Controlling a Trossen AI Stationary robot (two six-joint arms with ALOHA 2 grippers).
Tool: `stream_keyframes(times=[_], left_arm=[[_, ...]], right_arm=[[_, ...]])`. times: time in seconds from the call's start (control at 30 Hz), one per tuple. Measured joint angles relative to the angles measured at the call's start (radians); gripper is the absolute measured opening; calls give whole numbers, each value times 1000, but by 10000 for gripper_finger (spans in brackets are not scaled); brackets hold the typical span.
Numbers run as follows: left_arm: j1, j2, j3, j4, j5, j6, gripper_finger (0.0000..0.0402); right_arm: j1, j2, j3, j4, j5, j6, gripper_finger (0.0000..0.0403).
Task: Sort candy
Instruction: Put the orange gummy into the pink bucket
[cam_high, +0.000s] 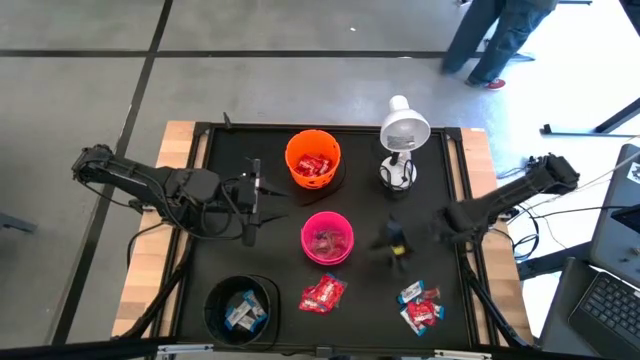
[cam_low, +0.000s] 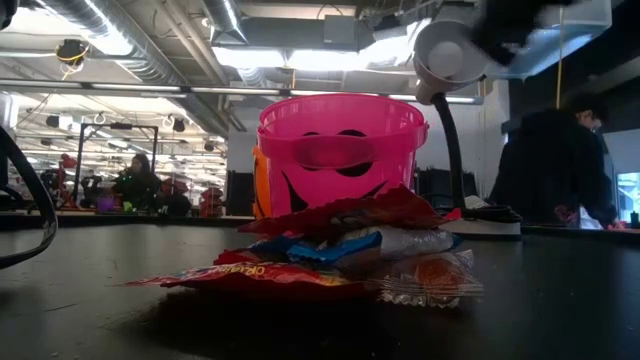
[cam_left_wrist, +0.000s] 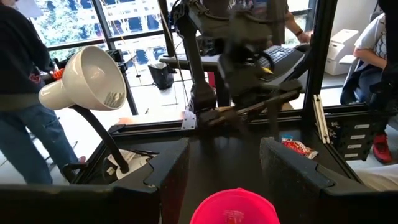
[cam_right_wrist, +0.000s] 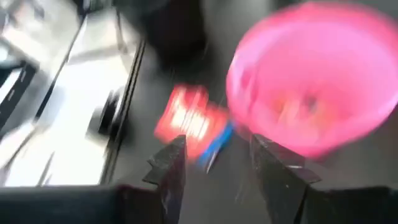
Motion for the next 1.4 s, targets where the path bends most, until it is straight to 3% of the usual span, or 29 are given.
stream_keyframes(times=[0.33, 0.53, 0.97, 1.4], left_arm=[[0, 0, 0, -18, 0, -1, 186], [0, 0, 0, -17, 0, -19, 186], [0, 0, 0, -17, 0, -26, 186], [0, 0, 0, -19, 1, -28, 186]], right_arm=[[412, 1, 0, -451, 39, 562, 138], [554, 66, -1, -592, 19, 780, 135], [587, 205, -21, -591, -98, 829, 134], [586, 214, -110, -482, -98, 875, 134]])
